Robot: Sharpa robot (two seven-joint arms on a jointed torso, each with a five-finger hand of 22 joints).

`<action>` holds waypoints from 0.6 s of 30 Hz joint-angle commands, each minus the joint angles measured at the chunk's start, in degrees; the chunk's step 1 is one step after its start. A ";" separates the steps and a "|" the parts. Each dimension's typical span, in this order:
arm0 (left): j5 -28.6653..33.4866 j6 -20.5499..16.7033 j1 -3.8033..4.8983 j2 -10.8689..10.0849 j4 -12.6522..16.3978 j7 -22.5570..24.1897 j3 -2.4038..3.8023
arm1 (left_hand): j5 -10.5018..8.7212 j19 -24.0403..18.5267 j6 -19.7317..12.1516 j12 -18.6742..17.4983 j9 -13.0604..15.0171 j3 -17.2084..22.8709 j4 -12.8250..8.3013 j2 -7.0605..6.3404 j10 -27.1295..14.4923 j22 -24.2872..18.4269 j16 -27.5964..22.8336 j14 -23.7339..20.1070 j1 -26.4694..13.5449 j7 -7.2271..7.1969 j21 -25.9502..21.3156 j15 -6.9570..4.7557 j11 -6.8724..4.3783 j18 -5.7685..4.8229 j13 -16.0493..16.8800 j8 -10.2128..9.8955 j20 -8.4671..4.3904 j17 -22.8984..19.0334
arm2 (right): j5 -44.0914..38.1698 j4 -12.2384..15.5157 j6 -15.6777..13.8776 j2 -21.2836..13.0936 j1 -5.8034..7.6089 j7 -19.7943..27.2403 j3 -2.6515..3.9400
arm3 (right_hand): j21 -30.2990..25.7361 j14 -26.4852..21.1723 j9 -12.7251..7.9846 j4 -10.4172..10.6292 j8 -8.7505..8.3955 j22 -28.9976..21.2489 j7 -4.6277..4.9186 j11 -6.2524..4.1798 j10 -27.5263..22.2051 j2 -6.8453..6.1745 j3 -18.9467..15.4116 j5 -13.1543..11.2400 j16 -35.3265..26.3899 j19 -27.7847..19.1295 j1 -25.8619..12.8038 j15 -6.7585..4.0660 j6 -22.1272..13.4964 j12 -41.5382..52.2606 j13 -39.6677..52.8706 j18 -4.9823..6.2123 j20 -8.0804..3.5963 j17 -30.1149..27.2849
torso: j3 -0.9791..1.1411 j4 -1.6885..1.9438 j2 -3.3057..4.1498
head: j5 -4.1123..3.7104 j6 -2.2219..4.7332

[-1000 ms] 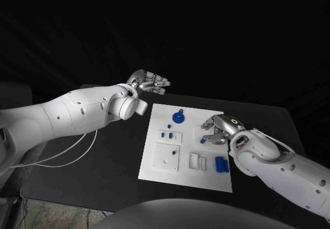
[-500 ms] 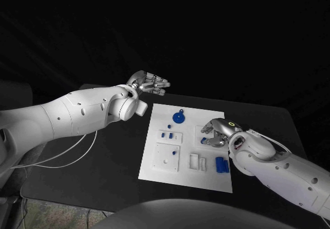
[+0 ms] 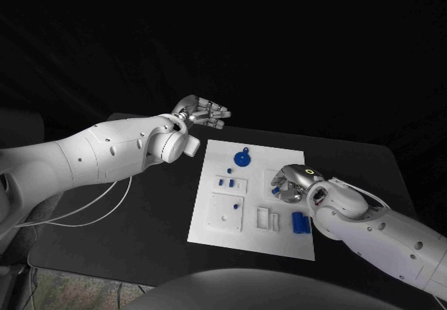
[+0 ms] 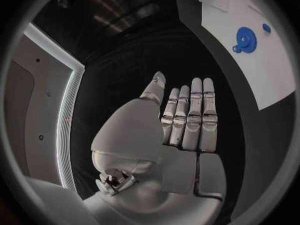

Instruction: Assemble the parts on the task board

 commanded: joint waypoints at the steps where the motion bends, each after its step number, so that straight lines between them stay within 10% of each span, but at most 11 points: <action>1: -0.17 0.78 0.01 0.07 0.07 0.28 0.03 | 0.07 0.34 -0.32 -0.24 0.08 -0.02 0.19 0.38 -0.34 -0.06 -0.23 -0.44 0.26 -0.10 0.32 0.05 -0.05 0.46 0.01 -0.11 0.03 -0.04 | -0.84 -0.42 1.43 0.32 -0.18 0.50 -0.24 | -0.13 0.19 -0.05 0.05 -0.33 0.25 0.07 -0.11 0.59 0.20 0.81 -0.07 0.22 1.47 -0.42 -0.28 0.72 0.19 0.01 -0.44 -0.32 0.13 | 0.02 -0.01 0.00 | -0.05 -0.04; 18: -0.18 0.81 0.01 0.03 -0.03 -0.03 0.03 | 0.09 0.32 -0.29 -0.24 0.08 -0.01 0.38 0.58 -0.33 -0.25 -0.23 -0.47 0.23 -0.13 0.41 0.06 -0.06 0.45 0.01 -0.12 0.02 -0.04 | -1.69 -2.01 -0.96 1.16 -0.34 -0.12 -0.74 | 0.41 0.17 0.05 -1.02 -0.25 2.45 -0.04 -0.96 3.90 3.24 3.72 -0.25 0.31 1.33 0.48 -0.95 4.23 0.29 0.10 -0.78 -1.01 0.80 | 0.03 -0.02 -0.02 | -0.13 -0.25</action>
